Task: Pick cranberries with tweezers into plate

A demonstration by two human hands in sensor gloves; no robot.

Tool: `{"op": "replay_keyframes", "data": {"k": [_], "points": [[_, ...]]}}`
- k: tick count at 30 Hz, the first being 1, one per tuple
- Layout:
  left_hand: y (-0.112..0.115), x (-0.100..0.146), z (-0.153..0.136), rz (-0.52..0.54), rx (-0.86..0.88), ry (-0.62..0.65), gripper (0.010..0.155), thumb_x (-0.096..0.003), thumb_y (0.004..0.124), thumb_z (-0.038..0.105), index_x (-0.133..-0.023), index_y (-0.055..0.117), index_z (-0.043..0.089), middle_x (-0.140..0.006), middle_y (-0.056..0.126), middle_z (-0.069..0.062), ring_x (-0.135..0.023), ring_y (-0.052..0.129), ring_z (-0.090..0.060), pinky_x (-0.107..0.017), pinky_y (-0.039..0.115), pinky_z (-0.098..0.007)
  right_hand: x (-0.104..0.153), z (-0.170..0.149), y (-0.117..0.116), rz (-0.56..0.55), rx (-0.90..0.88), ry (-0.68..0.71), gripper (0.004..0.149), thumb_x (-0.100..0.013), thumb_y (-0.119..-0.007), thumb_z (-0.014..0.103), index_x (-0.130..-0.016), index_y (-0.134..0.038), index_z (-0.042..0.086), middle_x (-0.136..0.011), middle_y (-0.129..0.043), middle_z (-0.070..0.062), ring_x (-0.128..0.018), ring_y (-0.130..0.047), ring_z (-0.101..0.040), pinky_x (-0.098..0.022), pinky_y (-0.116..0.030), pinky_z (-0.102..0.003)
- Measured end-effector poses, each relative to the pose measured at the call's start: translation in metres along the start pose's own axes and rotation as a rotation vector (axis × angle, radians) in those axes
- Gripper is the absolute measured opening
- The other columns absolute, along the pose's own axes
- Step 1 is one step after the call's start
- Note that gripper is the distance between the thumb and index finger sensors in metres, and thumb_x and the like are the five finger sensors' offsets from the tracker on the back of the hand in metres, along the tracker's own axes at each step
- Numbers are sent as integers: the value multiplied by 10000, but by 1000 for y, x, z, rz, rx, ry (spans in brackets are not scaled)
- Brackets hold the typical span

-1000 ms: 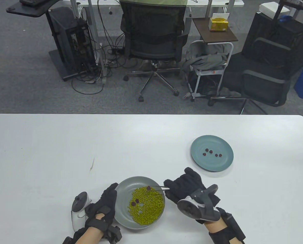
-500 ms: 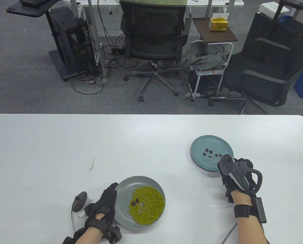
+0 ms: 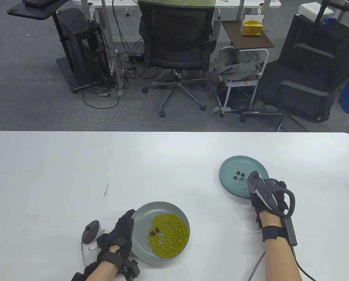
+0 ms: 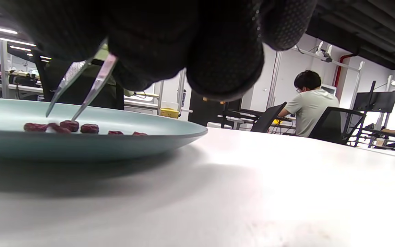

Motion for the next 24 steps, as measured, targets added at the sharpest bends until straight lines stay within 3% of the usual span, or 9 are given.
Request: {"op": "replay_keyframes", "data": {"k": [7,13,20,24], "points": [[0,0,0,0,3,-1,592,-533,558,434,-1026,340,189,-950,645,-94,-440,1069,-318,-226,959,-373,9,-9,12,-63,-79,-16,479,-345,-720,565,-762,-813,349,-488,-878,181,-552,-890,-120,-716,-539,-464],[0,0,1,0,8,1,592,-533,560,436,-1026,343,188,-950,646,-96,-439,1069,-319,-225,959,-373,47,-10,43,-156,-373,86,476,-346,-724,567,-759,-818,349,-484,-878,181,-550,-891,-119,-713,-542,-468],[-2,0,2,10,12,5,592,-533,560,436,-1026,344,187,-949,648,-95,-436,1071,-318,-223,960,-373,92,26,86,-262,-498,320,476,-348,-724,570,-760,-819,352,-487,-879,183,-558,-891,-118,-716,-540,-469],[-3,0,2,17,17,5,592,-533,560,436,-1026,343,188,-949,649,-95,-436,1072,-315,-222,961,-371,125,62,106,-304,-475,518,473,-346,-725,573,-753,-827,354,-481,-882,184,-555,-894,-116,-715,-544,-470]]}}
Point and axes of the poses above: the tracker on the back of each hand, its own z axis roughly to the thumb side, its own x axis roughly from the fingertips to the wrist, y = z × x, the point moved 1 cm from there along -x, roughly from the wrist to the fingertips
